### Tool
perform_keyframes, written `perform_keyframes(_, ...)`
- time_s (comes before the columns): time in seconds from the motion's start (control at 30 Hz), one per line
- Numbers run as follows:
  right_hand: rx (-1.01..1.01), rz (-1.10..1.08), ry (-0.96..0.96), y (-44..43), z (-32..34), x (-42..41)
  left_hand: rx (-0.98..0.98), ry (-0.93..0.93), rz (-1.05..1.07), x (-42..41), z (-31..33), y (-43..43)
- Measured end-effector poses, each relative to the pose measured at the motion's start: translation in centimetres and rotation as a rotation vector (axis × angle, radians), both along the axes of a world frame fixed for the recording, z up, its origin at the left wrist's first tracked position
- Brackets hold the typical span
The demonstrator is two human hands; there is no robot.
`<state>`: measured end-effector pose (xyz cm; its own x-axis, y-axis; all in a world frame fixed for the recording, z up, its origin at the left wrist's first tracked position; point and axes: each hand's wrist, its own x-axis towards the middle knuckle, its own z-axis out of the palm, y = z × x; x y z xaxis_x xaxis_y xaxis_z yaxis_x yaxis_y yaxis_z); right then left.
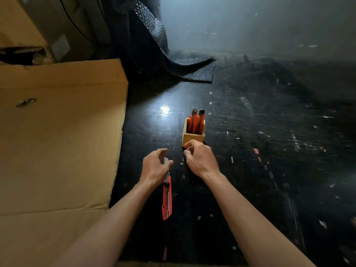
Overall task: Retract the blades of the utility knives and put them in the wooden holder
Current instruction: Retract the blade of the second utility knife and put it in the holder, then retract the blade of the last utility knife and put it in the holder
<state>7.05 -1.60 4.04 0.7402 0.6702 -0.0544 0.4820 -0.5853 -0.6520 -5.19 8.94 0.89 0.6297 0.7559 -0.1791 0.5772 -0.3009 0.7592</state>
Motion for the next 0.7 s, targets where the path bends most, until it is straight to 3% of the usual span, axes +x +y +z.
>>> perform_keyframes(0.17,-0.128,0.048,0.126,-1.9,-3.0,-5.0,-0.022,0.104,0.041,-4.5,-1.2,-2.1)
perform_keyframes(0.33,-0.202,0.073,0.314,-4.3,-5.8,-9.0,-0.172,0.164,0.052,-7.1,-3.3,-4.5)
perform_keyframes(0.7,-0.024,-0.071,0.529,-6.5,-6.3,-11.3,-0.496,-0.068,0.222,-7.9,-3.6,-6.7)
